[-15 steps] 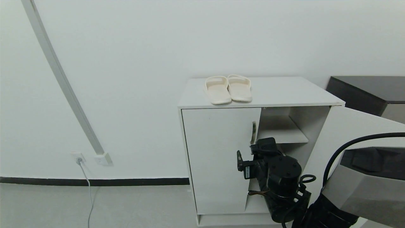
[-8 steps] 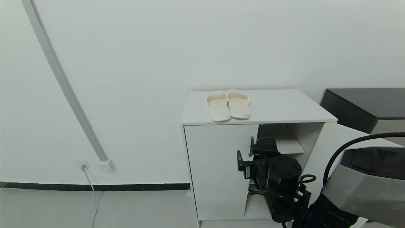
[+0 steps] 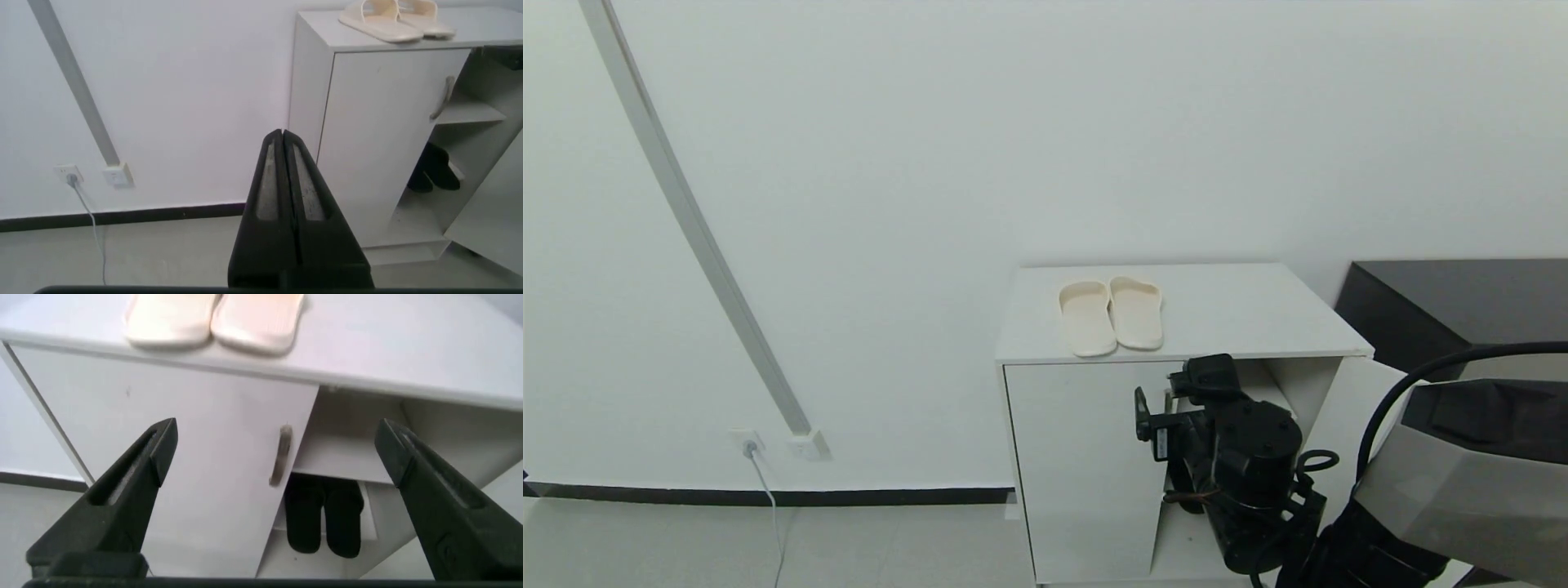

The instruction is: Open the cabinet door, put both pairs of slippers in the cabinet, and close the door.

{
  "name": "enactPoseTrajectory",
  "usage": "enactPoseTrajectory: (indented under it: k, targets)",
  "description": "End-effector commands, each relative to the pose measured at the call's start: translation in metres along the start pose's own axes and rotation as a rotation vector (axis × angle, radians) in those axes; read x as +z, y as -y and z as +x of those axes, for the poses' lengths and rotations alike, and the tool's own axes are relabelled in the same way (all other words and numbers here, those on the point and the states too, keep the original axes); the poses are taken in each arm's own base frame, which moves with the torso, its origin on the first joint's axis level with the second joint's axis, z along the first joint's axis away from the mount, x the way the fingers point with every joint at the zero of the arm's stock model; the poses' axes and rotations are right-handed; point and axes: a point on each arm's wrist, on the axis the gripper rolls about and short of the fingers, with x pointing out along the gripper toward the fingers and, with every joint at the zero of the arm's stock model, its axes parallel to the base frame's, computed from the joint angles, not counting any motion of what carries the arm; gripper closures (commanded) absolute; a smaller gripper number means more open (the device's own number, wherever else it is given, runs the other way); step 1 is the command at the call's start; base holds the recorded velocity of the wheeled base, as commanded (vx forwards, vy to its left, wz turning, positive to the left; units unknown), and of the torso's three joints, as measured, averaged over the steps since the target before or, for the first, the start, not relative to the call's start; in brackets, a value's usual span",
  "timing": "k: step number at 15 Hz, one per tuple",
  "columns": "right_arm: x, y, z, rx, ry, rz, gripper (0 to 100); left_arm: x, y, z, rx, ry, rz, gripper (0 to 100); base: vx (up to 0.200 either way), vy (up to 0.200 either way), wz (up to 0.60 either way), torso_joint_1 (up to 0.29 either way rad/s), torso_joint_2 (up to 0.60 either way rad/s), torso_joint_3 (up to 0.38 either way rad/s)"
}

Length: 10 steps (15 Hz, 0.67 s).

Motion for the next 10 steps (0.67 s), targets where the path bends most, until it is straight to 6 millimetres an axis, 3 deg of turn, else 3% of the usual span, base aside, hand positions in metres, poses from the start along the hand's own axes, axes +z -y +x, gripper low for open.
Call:
enactPoseTrajectory:
  k: [1,10]
  targets:
    - [-0.001,0.000,0.000,0.001,-0.003,-0.003,0,0.000,0.000,0.000,0.001,0.000,0.001,100,0.000,0.000,0.00,0.207,-0.44,-0.242]
    - [-0.011,0.002,0.007,0.072,0.012,0.002,0,0.000,0.000,0.000,0.000,0.000,0.001,100,0.000,0.000,0.00,0.157,-0.33,-0.180]
